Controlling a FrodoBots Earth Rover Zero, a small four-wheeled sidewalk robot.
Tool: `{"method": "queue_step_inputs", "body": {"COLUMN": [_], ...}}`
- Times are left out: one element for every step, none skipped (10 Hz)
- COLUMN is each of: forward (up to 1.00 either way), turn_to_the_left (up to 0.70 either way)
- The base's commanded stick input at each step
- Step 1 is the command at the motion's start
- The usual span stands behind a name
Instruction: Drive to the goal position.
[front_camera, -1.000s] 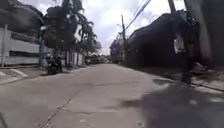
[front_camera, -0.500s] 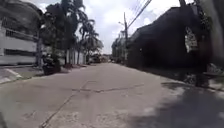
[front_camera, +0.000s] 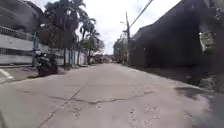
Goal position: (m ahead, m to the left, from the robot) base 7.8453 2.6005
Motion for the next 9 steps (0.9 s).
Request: {"method": "queue_step_inputs", "body": {"forward": [0.97,0.97,0.97,0.97,0.97,0.97,0.97,0.97,0.97], "turn_to_the_left": [0.0,0.0,0.0,0.0,0.0,0.0,0.0,0.0,0.0]}}
